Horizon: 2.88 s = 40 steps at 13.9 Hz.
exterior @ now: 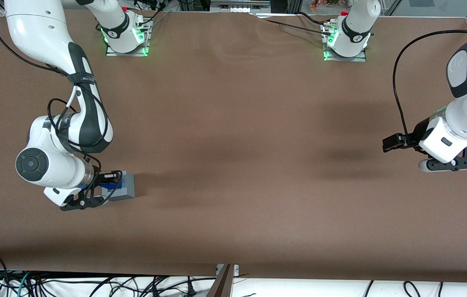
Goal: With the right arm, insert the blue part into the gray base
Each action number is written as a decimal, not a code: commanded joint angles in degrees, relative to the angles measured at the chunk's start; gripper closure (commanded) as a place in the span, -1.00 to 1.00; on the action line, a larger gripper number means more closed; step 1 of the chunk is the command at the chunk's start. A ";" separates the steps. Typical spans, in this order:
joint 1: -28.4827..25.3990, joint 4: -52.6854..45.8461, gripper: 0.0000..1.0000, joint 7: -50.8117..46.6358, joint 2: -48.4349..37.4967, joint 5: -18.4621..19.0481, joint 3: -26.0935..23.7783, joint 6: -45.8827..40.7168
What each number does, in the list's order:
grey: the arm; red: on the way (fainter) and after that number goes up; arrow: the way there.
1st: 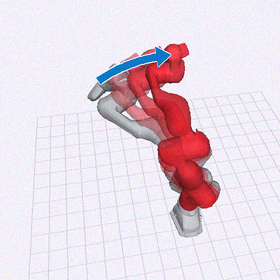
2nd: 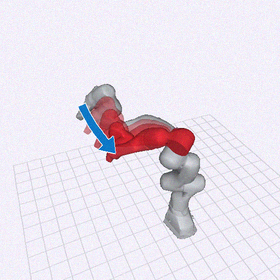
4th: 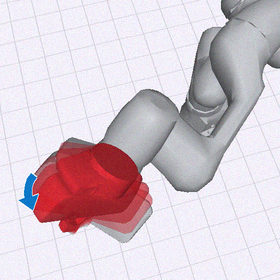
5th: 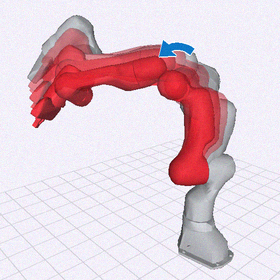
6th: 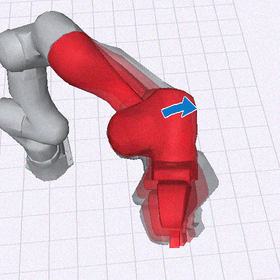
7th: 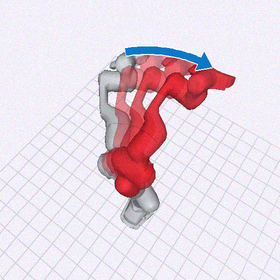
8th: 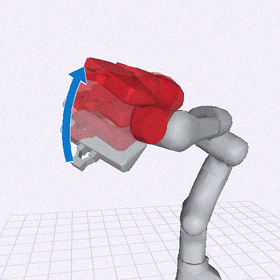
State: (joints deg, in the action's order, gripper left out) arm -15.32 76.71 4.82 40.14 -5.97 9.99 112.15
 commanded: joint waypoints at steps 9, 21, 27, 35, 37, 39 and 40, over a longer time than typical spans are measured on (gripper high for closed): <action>1.88 -2.35 0.53 2.65 1.78 -1.15 -0.94 0.53; 1.88 -2.00 0.40 2.92 2.31 -2.91 -1.02 1.31; 1.88 -2.17 -0.99 2.56 2.49 -4.05 -0.85 2.55; 2.76 -2.35 -0.99 2.13 -8.03 -7.38 -0.50 -9.82; 2.84 -2.18 -0.99 0.90 -13.57 -7.13 -0.41 -14.82; 2.84 -2.00 -0.99 0.63 -18.49 -5.82 0.81 -20.72; 2.84 -1.74 -0.99 0.63 -20.96 -4.76 1.08 -23.44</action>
State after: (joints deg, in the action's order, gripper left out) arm -12.85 72.62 6.06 24.65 -11.73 10.60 92.80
